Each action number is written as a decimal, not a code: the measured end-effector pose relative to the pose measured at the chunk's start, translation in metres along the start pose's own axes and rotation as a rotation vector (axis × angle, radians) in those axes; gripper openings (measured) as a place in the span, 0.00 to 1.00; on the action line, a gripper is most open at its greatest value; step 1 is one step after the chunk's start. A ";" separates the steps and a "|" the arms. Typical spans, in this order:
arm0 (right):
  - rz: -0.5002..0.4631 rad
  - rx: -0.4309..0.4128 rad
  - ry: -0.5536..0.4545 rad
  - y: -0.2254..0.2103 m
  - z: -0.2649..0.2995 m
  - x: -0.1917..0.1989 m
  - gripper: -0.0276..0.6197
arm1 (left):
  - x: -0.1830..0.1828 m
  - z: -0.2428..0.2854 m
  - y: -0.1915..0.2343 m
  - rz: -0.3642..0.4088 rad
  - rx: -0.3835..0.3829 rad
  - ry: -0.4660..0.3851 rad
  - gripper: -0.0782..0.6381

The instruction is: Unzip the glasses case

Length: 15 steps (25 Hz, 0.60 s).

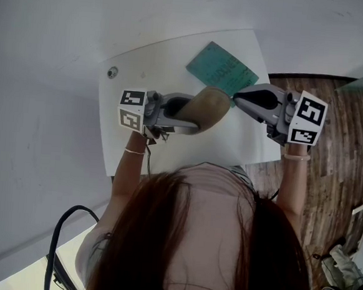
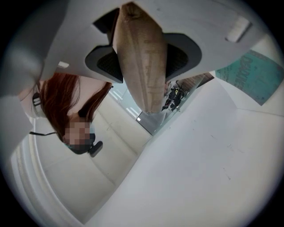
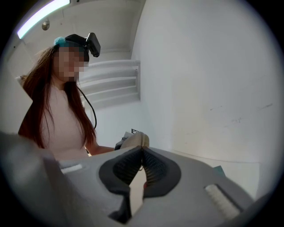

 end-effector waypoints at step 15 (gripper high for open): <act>0.018 0.015 -0.069 0.002 0.003 -0.003 0.05 | -0.003 -0.006 -0.002 -0.032 0.059 -0.217 0.51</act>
Point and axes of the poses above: the fingertips, and each gripper's own axes: z forward along the fingers, y to its left, x out of its underside, the point moved 7 cm from there along -z, backward along the fingers, and after that the axes turned 6 degrees about x, right-handed, at the moved point
